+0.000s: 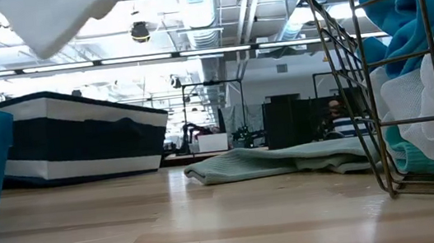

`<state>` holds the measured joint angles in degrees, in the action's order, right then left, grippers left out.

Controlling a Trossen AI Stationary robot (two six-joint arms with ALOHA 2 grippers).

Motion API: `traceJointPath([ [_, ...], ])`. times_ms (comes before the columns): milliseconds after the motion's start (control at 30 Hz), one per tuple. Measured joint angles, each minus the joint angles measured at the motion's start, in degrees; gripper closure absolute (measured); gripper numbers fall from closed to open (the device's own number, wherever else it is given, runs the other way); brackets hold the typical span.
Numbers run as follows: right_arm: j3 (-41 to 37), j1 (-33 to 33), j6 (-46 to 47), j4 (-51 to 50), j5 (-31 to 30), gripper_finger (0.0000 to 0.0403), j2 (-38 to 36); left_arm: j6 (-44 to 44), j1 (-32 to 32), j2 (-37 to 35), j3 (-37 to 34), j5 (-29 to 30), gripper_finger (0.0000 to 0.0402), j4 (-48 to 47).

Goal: Pick & Place Cloths
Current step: Put the white shorts into the gold basket

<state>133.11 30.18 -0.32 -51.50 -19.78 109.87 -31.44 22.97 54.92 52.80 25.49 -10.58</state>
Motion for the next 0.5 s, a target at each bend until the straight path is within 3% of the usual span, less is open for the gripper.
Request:
traceJointPath([
  [233, -0.02, -0.97, 2.63, 3.33, -9.95, 0.0154, 3.14, -4.26, 4.80, 0.32, -0.02, 1.23, 0.0401, 0.05],
  [500, 0.01, -3.15, 4.15, 4.99, -10.50, 0.0042, 8.21, -7.96, 9.48, 0.32, -0.02, 1.36, 0.0401, 0.17],
])
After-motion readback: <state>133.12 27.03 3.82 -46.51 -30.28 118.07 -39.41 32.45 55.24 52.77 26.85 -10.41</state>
